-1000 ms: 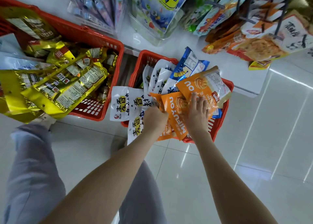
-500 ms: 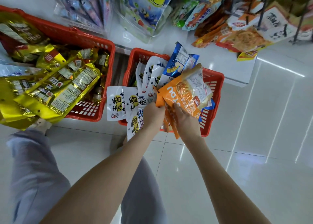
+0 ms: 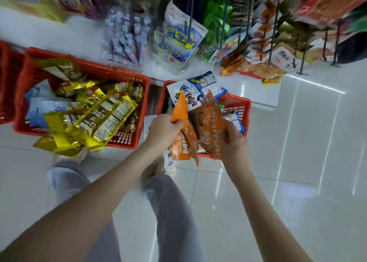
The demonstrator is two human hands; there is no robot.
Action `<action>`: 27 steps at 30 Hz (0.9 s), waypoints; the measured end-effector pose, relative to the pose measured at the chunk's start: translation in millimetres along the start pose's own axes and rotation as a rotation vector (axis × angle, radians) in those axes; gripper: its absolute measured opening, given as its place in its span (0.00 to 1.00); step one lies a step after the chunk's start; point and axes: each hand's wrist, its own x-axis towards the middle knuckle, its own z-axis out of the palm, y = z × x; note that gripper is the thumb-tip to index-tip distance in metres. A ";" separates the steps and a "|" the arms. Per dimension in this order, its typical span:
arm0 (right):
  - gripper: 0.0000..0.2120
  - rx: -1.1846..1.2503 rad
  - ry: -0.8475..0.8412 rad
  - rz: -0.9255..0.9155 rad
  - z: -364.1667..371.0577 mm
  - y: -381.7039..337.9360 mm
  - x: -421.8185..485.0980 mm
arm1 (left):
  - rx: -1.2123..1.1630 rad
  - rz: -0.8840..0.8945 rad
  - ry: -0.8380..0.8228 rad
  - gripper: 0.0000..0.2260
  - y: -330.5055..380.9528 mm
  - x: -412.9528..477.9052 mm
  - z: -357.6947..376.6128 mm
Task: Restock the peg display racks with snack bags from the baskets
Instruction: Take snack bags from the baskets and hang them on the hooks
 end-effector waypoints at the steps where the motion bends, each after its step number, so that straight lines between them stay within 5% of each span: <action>1: 0.12 0.016 0.036 0.008 -9.3 -14.0 -2.0 | 0.026 0.018 0.014 0.14 7.6 -8.1 -17.2; 7: 0.06 0.038 0.123 -0.067 -46.2 -119.7 -34.9 | 0.185 0.155 0.136 0.21 47.2 -70.2 -130.1; 12: 0.06 0.032 0.090 -0.133 -53.0 -228.5 -81.1 | 0.188 0.283 0.258 0.07 67.4 -127.0 -232.6; 19: 0.11 -0.156 0.166 -0.358 -19.7 -377.0 -146.4 | 0.289 0.347 0.246 0.16 67.5 -182.3 -369.3; 27: 0.10 -0.077 0.227 -0.517 8.3 -481.4 -203.5 | 0.067 0.270 0.301 0.16 36.4 -237.9 -452.9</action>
